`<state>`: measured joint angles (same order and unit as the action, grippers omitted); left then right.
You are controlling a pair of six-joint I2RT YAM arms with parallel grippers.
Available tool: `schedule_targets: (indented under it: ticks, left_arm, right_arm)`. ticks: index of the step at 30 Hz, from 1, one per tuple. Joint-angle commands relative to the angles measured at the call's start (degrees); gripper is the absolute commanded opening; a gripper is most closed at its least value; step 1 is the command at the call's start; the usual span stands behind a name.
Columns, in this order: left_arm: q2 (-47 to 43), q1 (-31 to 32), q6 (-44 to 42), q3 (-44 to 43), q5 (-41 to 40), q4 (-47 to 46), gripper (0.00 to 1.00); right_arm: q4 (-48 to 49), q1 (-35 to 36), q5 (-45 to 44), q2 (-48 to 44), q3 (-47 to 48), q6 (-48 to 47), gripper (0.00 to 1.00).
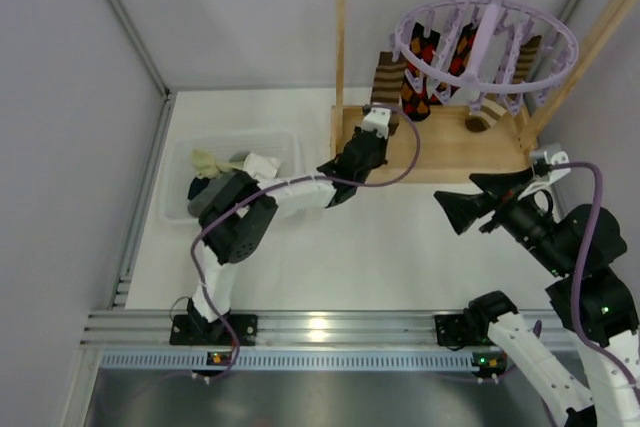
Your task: Remove the socks clipped to the hanger
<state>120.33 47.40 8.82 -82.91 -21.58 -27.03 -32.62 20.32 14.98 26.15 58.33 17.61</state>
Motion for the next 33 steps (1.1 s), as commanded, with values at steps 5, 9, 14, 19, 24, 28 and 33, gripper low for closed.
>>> schedule_targets:
  ticks: [5, 9, 14, 19, 24, 28, 33]
  left_arm:
    - [-15.83, 7.86, 3.23, 14.09, -10.29, -3.74, 0.00]
    - [-17.76, 14.03, -0.38, 16.64, -14.53, -3.65, 0.00]
    - [-16.81, 22.64, -5.20, 16.56, -20.94, -3.56, 0.00]
    - [-12.59, 29.14, -10.92, 11.04, -25.77, -3.47, 0.00]
    - [-4.96, 33.28, -19.79, 1.56, -30.88, -3.47, 0.00]
    - [1.73, 35.92, -28.22, -7.07, -36.33, -3.47, 0.00]
    - [7.54, 37.06, -32.90, -15.15, -37.92, -3.47, 0.00]
  right_arm:
    - [-4.99, -0.98, -4.87, -0.75, 9.96, -1.25, 0.99]
    - [-7.37, -0.89, -6.19, 0.83, 13.12, -2.31, 1.00]
    - [-10.70, -0.89, -9.09, 5.13, 17.77, -3.80, 0.99]
    - [-14.04, -0.89, -11.73, 10.75, 23.05, -5.12, 0.99]
    - [-18.43, -0.98, -16.63, 17.34, 29.64, -6.62, 0.99]
    - [-22.21, -0.89, -23.84, 24.45, 35.26, -7.06, 0.95]
    - [-23.54, -0.89, -30.35, 30.08, 37.56, -7.06, 0.89]
